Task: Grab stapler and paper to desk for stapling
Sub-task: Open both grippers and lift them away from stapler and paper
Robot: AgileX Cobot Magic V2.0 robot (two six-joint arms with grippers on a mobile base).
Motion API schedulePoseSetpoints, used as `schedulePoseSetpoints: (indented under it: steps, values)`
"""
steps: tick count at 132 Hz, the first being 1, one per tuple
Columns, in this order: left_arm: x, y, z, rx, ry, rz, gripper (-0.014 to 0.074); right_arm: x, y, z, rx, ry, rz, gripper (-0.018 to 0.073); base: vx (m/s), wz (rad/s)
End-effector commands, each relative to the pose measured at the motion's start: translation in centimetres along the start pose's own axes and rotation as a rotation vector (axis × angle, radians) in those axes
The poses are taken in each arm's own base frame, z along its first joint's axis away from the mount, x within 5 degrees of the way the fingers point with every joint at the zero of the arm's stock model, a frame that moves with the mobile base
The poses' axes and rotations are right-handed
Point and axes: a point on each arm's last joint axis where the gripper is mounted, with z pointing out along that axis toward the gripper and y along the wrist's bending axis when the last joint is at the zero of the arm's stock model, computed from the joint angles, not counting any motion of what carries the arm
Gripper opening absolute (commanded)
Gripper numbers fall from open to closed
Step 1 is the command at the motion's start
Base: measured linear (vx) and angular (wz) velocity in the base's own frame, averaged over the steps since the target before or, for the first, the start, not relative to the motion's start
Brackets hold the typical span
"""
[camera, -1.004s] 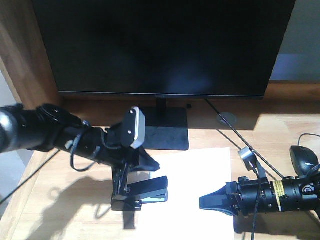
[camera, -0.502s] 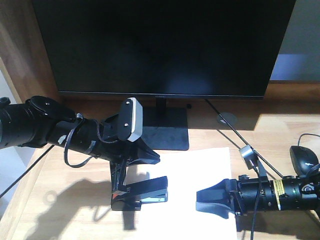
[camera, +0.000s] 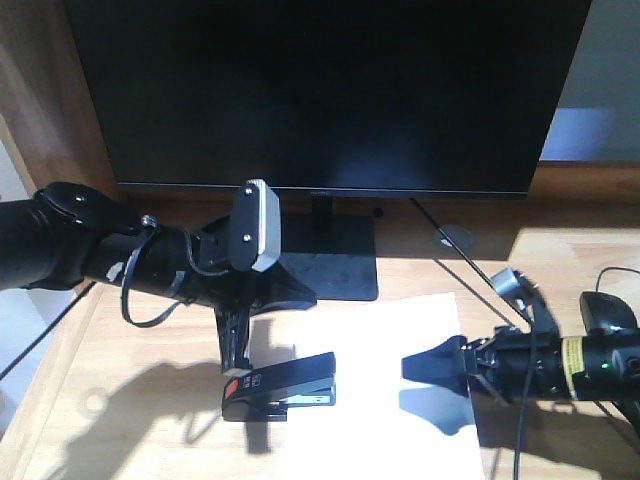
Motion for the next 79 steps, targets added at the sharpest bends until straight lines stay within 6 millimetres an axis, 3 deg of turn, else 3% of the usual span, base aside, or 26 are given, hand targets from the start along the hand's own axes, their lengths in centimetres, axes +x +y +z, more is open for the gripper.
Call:
schedulePoseSetpoints:
  steps: [1,26,41,79]
  values:
    - [-2.3,0.5,-1.8,-0.093,-0.056,-0.011,-0.0006,-1.3,1.2,-1.5,0.08,-0.075,-0.097,0.0608,0.0,0.0]
    - [-2.3,1.4,-2.8,-0.225,0.012,-0.121,-0.0006,-2.3,1.7,-4.1,0.331,-0.151,-0.209,0.0549,0.0,0.0]
    - [-2.1,1.9,-4.0,-0.328,0.09,-0.156,-0.0006,-2.9,2.8,-6.1,0.46,-0.223,-0.299,0.0452,0.0,0.0]
    - [-2.6,2.2,-7.6,-0.555,0.208,-0.284,-0.0006,-3.4,6.9,-10.9,0.629,-0.446,-0.46,-0.0017,0.0,0.0]
